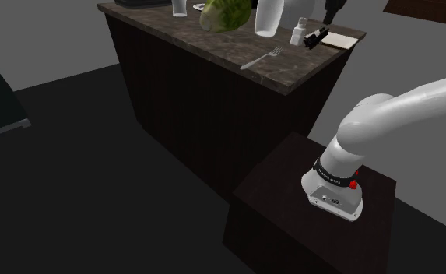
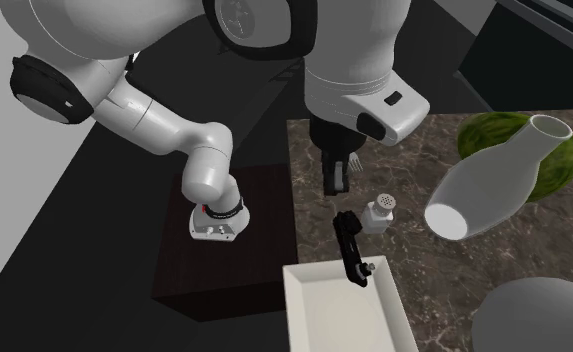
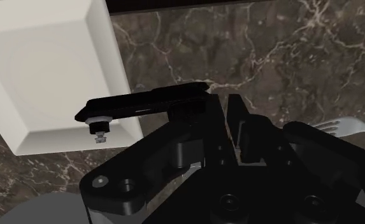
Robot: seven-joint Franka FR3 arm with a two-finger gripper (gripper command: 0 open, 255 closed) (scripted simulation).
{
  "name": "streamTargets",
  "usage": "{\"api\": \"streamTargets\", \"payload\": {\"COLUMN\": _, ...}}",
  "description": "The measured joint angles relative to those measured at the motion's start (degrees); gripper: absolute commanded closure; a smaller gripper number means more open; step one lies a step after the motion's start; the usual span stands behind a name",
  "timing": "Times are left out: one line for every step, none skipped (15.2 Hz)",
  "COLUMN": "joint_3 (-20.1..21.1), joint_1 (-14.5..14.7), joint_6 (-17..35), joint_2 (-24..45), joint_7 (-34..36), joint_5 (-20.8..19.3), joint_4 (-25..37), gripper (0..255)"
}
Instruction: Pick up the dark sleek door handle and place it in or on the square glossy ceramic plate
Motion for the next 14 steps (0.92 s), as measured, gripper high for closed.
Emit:
{"api": "streamTargets", "payload": {"joint_3": 0.0, "joint_1": 0.0, "joint_6": 0.0, "joint_2": 0.0, "joint_7": 0.0, "joint_5": 0.0, "joint_4": 0.0, "gripper": 255}}
{"api": "streamTargets", "payload": {"joint_3": 0.0, "joint_1": 0.0, "joint_6": 0.0, "joint_2": 0.0, "joint_7": 0.0, "joint_5": 0.0, "joint_4": 0.0, "gripper": 255}}
{"api": "streamTargets", "payload": {"joint_3": 0.0, "joint_1": 0.0, "joint_6": 0.0, "joint_2": 0.0, "joint_7": 0.0, "joint_5": 0.0, "joint_4": 0.0, "gripper": 255}}
{"api": "streamTargets", "payload": {"joint_3": 0.0, "joint_1": 0.0, "joint_6": 0.0, "joint_2": 0.0, "joint_7": 0.0, "joint_5": 0.0, "joint_4": 0.0, "gripper": 255}}
{"api": "streamTargets", "payload": {"joint_3": 0.0, "joint_1": 0.0, "joint_6": 0.0, "joint_2": 0.0, "joint_7": 0.0, "joint_5": 0.0, "joint_4": 0.0, "gripper": 255}}
{"api": "streamTargets", "payload": {"joint_3": 0.0, "joint_1": 0.0, "joint_6": 0.0, "joint_2": 0.0, "joint_7": 0.0, "joint_5": 0.0, "joint_4": 0.0, "gripper": 0}}
{"api": "streamTargets", "payload": {"joint_3": 0.0, "joint_1": 0.0, "joint_6": 0.0, "joint_2": 0.0, "joint_7": 0.0, "joint_5": 0.0, "joint_4": 0.0, "gripper": 0}}
{"api": "streamTargets", "payload": {"joint_3": -0.9, "joint_1": 0.0, "joint_6": 1.0, "joint_2": 0.3, "joint_7": -0.6, "joint_5": -0.1, "joint_4": 0.0, "gripper": 0}}
{"api": "streamTargets", "payload": {"joint_3": -2.0, "joint_1": -0.1, "joint_6": 2.1, "joint_2": 0.2, "joint_7": -1.4, "joint_5": -0.2, "joint_4": -0.1, "gripper": 0}}
{"api": "streamTargets", "payload": {"joint_3": -3.1, "joint_1": 0.0, "joint_6": 3.9, "joint_2": 0.4, "joint_7": -1.9, "joint_5": -0.1, "joint_4": -0.5, "gripper": 0}}
{"api": "streamTargets", "payload": {"joint_3": -4.6, "joint_1": 0.1, "joint_6": 5.9, "joint_2": 0.7, "joint_7": -2.7, "joint_5": -0.1, "joint_4": -0.8, "gripper": 0}}
{"api": "streamTargets", "payload": {"joint_3": -6.4, "joint_1": 0.3, "joint_6": 7.6, "joint_2": 1.5, "joint_7": -3.9, "joint_5": 0.0, "joint_4": -0.3, "gripper": 0}}
{"api": "streamTargets", "payload": {"joint_3": -8.1, "joint_1": 0.6, "joint_6": 9.3, "joint_2": 2.4, "joint_7": -4.9, "joint_5": 0.4, "joint_4": 0.5, "gripper": 0}}
{"api": "streamTargets", "payload": {"joint_3": -9.8, "joint_1": 0.7, "joint_6": 11.0, "joint_2": 2.7, "joint_7": -6.1, "joint_5": 0.5, "joint_4": 0.5, "gripper": 0}}
